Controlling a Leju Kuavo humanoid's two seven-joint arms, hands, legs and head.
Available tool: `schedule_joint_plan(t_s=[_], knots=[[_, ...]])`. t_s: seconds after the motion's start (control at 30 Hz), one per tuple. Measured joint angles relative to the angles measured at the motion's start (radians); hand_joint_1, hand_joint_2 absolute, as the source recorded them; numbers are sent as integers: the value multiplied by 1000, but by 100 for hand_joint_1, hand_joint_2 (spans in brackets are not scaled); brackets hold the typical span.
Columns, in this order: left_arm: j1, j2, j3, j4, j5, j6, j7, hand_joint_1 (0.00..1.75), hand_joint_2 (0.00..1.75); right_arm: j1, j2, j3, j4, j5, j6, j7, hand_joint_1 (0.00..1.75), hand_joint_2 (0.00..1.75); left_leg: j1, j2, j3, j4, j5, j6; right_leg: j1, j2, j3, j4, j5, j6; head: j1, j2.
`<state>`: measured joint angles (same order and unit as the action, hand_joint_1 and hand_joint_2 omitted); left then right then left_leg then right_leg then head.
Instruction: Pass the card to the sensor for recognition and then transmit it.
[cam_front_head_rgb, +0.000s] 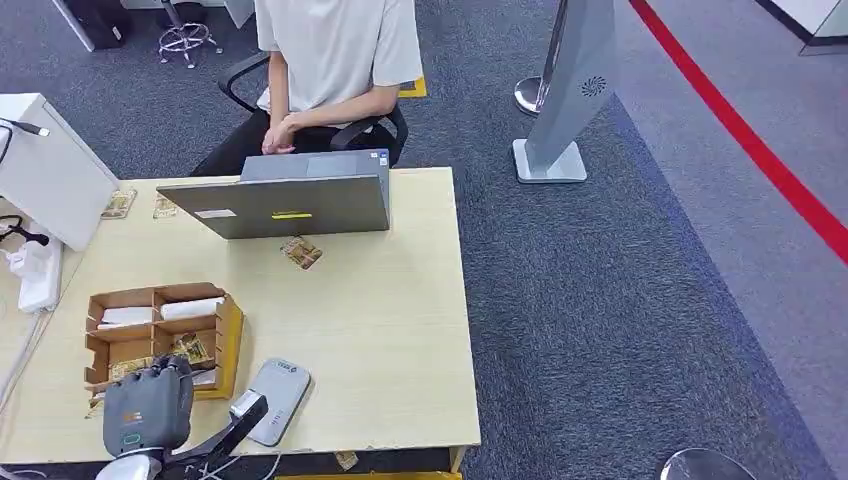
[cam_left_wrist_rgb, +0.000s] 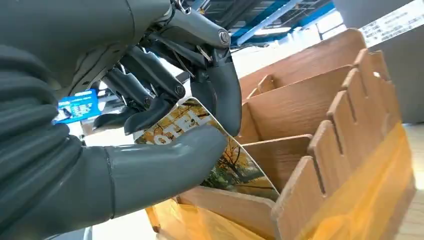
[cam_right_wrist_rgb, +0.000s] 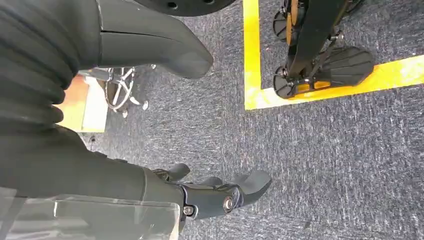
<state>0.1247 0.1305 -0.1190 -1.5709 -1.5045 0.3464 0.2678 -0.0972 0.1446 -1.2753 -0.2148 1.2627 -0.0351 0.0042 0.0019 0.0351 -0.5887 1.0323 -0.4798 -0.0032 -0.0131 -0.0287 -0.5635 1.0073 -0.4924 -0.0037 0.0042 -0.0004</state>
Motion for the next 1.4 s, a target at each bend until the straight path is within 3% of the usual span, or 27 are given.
schedule_joint_plan(t_s=[0.43, 0.67, 1.03, 1.23, 1.33, 1.4], knots=[[-78, 29, 0, -57, 0, -51, 43, 175, 175, 0, 0, 9, 0, 10, 12, -16, 0, 175, 0, 0, 0, 0, 0, 0, 0, 0, 0, 0, 0, 0, 0, 0], [-187, 64, -33, -114, 0, -120, 63, 175, 175, -1, 0, 19, 0, 21, 19, -10, 0, 175, 0, 0, 0, 0, 0, 0, 0, 0, 0, 0, 0, 0, 0, 0], [-249, 79, -53, -140, 0, -129, 52, 175, 175, -1, 0, 31, 0, 35, 24, -11, 0, 175, 0, 0, 0, 0, 0, 0, 0, 0, -1, 0, 0, 0, 0, 0], [-404, 79, -69, -143, 0, -228, 24, 175, 175, -2, 0, 43, 0, 56, 43, -18, 0, 175, 0, -1, 0, 1, 2, -2, 0, 0, 0, 0, 2, -1, 0, 0], [-511, 100, -90, -131, 0, -260, 75, 175, 175, -2, 0, 58, 0, 78, 51, -16, 0, 175, 0, -1, 0, 1, 3, -2, 0, 0, 0, 0, 3, -2, 0, 0], [-610, 143, -123, -102, 0, -270, 138, 175, 175, -3, 0, 72, 0, 99, 60, -18, 0, 175, 1, 0, 0, 1, 3, -2, 0, 0, -1, 1, 3, -2, 0, 0]])
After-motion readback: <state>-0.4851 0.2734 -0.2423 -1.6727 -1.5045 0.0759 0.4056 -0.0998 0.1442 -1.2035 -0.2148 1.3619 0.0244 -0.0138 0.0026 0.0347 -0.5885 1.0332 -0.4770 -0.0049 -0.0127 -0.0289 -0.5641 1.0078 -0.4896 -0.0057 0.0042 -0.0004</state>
